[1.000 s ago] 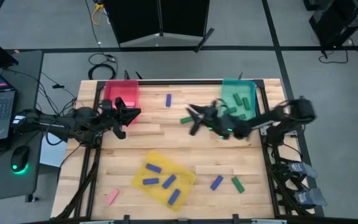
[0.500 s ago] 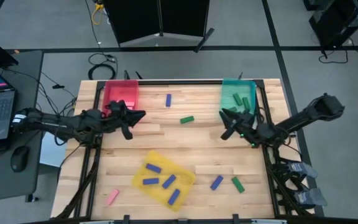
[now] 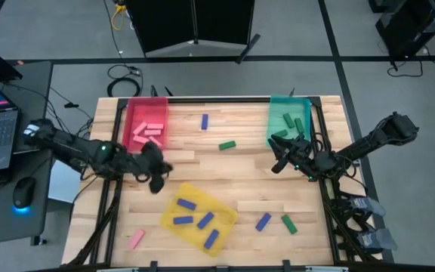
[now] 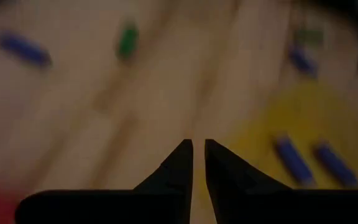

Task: Sort blocks
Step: Put the pink block into the red bin

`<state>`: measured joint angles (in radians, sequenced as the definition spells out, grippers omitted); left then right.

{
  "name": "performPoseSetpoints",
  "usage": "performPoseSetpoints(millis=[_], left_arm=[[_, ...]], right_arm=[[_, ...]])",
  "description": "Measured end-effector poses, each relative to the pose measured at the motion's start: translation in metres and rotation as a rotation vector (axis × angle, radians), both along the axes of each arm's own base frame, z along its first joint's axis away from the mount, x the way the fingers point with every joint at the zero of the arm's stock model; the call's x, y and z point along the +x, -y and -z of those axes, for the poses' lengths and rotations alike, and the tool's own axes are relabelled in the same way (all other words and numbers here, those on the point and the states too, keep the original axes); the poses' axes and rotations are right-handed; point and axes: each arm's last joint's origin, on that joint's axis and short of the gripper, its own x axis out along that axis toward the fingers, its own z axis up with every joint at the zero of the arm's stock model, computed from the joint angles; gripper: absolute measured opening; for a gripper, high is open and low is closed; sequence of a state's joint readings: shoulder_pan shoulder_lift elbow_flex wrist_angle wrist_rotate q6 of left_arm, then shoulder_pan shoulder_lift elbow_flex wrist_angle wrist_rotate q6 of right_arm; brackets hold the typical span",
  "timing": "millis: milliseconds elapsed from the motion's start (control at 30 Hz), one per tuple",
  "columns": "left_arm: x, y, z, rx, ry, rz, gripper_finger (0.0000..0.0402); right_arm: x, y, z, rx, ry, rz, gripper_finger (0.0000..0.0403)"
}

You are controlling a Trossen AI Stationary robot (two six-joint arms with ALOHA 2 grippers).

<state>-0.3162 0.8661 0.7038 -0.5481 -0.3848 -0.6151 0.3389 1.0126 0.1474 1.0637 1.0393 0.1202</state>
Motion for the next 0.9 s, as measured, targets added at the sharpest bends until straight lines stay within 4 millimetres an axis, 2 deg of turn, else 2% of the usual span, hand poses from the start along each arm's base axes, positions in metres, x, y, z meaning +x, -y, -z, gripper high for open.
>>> performPoseSetpoints(millis=[200, 267, 467, 633, 900], left_arm=[[-0.009, 0.041, -0.021, -0.21, -0.376, 0.058, 0.0058], [-0.014, 0.058, -0.02, -0.279, -0.475, 0.057, 0.0072], [-0.026, 0.111, 0.007, -0.378, -0.704, -0.036, 0.0144], [-0.027, 0.15, 0.033, -0.469, -0.784, -0.126, 0.0209], [-0.026, 0.186, 0.065, -0.569, -0.862, -0.284, 0.0277]], right_arm=[[0.0, 0.0, 0.0, -0.006, -0.005, 0.002, 0.0115], [0.0, 0.0, 0.0, -0.006, -0.005, 0.002, 0.0115], [0.0, 0.0, 0.0, -0.014, -0.012, 0.004, 0.0115], [0.001, 0.005, 0.0, -0.019, -0.016, 0.031, 0.0115], [0.002, 0.012, -0.001, -0.019, -0.002, 0.045, 0.0115]])
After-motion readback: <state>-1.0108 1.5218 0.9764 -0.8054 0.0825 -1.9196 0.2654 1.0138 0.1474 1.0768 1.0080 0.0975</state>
